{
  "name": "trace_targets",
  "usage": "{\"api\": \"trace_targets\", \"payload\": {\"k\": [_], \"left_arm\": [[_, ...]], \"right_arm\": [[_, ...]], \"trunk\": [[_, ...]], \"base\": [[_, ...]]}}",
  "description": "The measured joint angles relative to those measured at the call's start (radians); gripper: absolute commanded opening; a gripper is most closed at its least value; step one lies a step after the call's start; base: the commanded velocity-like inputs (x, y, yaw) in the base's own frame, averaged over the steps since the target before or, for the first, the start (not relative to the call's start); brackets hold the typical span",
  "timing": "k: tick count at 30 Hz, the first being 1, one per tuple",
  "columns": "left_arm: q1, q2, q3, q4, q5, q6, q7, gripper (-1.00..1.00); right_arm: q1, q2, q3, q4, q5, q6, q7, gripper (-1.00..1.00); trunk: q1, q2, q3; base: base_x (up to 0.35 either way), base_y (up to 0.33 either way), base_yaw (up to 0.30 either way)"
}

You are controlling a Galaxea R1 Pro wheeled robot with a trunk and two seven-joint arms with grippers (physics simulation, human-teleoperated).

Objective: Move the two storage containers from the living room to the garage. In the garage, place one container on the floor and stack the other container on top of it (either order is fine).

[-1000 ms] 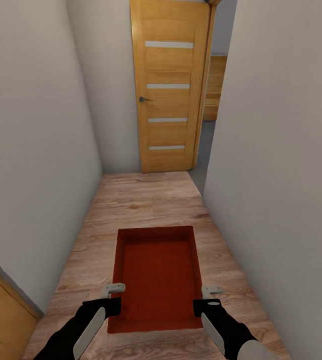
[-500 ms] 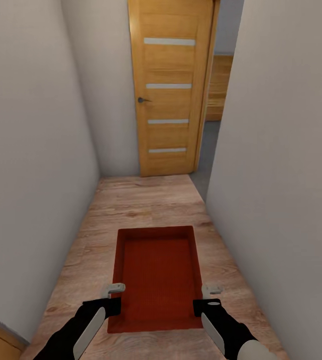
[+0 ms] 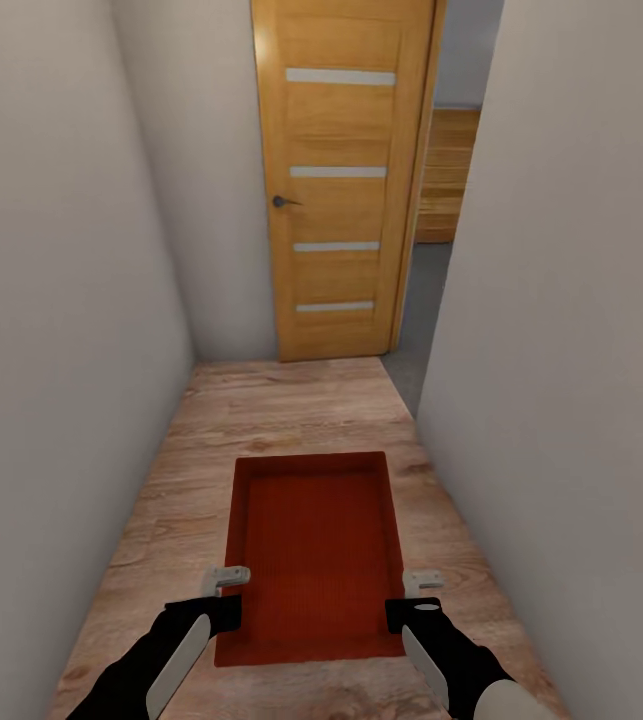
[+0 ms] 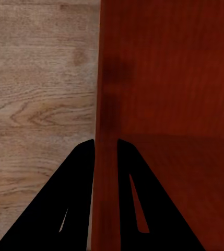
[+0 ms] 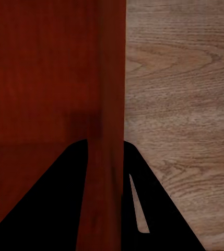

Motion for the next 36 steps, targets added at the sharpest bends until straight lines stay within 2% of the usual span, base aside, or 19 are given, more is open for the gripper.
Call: {"api": "trace_targets", "payload": {"k": [36], "left_arm": [[0.0, 0.0, 0.0, 0.0, 0.001, 0.0, 0.0, -1.0]], "right_arm": [[0.0, 0.0, 0.0, 0.0, -0.001, 0.0, -0.001, -1.0]], "trunk": [[0.0, 0.0, 0.0]], "base": [[0.344, 0.0, 0.0]]}}
